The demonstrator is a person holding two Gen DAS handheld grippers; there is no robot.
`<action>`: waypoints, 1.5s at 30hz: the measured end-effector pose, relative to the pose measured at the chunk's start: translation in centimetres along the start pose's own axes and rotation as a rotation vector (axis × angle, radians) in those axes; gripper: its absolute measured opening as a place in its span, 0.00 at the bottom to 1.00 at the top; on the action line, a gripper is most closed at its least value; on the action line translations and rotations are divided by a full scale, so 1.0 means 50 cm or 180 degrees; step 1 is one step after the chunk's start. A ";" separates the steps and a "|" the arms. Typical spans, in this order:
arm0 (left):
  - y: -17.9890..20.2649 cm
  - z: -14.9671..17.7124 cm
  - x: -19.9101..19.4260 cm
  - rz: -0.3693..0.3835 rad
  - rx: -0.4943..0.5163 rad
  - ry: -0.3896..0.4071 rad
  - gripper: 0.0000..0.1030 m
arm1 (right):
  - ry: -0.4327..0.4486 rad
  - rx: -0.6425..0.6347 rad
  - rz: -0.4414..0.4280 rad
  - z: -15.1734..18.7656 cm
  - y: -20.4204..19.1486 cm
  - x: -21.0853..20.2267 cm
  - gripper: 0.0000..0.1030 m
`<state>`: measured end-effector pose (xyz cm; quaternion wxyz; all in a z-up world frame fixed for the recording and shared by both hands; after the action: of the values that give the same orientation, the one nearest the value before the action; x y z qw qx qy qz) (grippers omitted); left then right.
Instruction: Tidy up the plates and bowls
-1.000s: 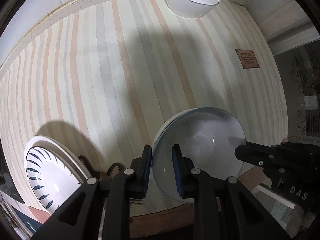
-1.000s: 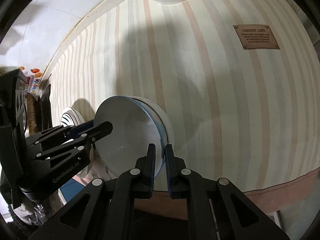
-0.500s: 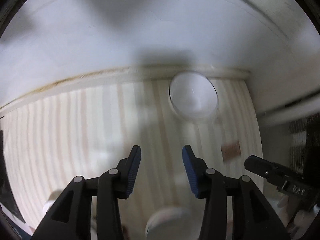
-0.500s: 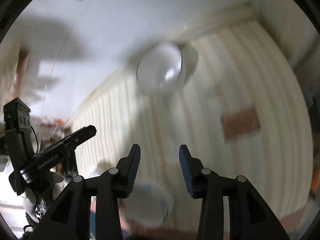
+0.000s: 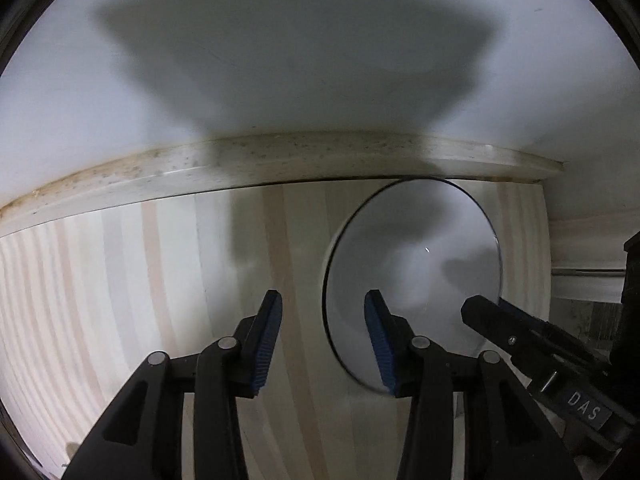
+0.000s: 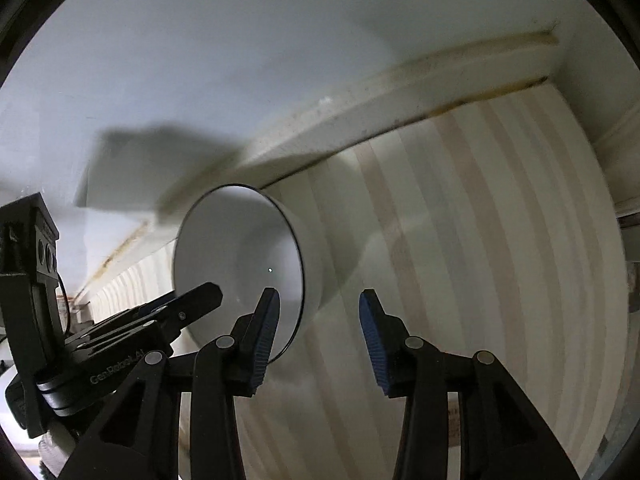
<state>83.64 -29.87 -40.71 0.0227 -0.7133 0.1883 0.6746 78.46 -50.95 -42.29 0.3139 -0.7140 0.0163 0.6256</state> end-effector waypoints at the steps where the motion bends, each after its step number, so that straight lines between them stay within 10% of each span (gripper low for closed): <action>1: 0.001 -0.003 0.005 0.0031 -0.0010 0.0004 0.22 | -0.0012 -0.0018 -0.0009 -0.005 0.002 0.010 0.27; 4: 0.009 -0.004 0.010 0.0067 -0.0004 0.0030 0.15 | -0.0023 -0.0021 -0.0120 -0.004 -0.003 0.013 0.14; 25: 0.035 0.088 -0.059 -0.0100 0.0097 0.0209 0.15 | 0.0164 -0.0299 0.0065 0.053 -0.037 -0.028 0.11; 45: 0.044 0.321 -0.237 -0.0048 0.0174 0.0501 0.15 | 0.0492 -0.0583 -0.0181 0.326 -0.092 -0.239 0.11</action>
<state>67.45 -24.49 -30.12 0.0323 -0.7647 0.2025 0.6109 63.41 -44.04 -29.85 0.2629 -0.7860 -0.0371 0.5583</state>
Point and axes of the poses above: each gripper's, at about its wrist camera, not at the fingertips, and x roughly the way its jaws point, y to its right, z to its underside, the point moved 1 cm from there along x, roughly the way its jaws point, and after that the axes turned 8 degrees about x, right-handed, at the moved point
